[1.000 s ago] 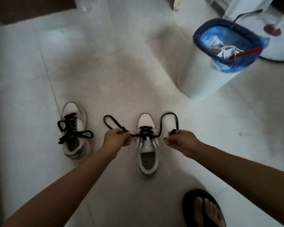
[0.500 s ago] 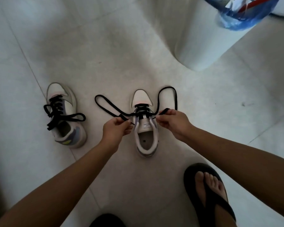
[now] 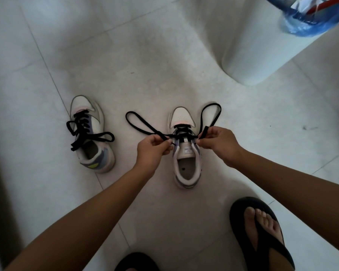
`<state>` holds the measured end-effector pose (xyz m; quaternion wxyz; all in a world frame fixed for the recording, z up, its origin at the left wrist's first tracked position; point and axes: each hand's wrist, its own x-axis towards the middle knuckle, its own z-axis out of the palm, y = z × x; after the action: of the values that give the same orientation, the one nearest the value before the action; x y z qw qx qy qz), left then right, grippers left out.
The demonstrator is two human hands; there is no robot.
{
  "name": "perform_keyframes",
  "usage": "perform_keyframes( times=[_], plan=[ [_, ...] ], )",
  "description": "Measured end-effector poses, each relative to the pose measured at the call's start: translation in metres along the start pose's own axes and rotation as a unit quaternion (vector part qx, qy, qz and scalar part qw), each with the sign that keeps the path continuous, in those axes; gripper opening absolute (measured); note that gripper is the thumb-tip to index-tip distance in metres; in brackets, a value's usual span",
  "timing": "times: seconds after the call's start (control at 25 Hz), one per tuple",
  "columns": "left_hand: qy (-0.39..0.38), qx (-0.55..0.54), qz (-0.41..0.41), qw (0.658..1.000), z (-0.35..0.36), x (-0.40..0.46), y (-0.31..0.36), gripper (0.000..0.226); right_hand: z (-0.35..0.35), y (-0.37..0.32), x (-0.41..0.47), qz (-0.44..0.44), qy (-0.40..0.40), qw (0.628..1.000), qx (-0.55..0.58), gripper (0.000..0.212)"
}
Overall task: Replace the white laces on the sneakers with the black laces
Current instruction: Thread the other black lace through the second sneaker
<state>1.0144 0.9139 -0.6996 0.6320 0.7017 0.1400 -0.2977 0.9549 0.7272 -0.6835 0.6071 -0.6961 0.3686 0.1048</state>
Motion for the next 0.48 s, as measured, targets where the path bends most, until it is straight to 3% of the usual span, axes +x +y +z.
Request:
perform_keyframes(
  times=[0.16,0.24,0.4,0.48],
  plan=[
    [-0.019,0.046,0.032,0.998,0.000,-0.004,-0.002,0.011,0.003,0.001,-0.003,-0.017,0.009,0.999,-0.031,0.018],
    [-0.018,0.133,0.073,0.988,0.001,-0.005,-0.003,0.011,0.006,0.001,-0.006,-0.028,0.016,0.998,-0.051,0.017],
    [-0.009,0.305,0.200,0.931,0.005,-0.011,-0.002,0.009,0.010,-0.002,-0.014,-0.065,0.038,0.986,-0.150,0.009],
    [-0.013,0.340,0.239,0.909,0.006,-0.019,-0.006,0.016,0.015,0.000,-0.022,-0.107,0.043,0.970,-0.215,0.020]
  ],
)
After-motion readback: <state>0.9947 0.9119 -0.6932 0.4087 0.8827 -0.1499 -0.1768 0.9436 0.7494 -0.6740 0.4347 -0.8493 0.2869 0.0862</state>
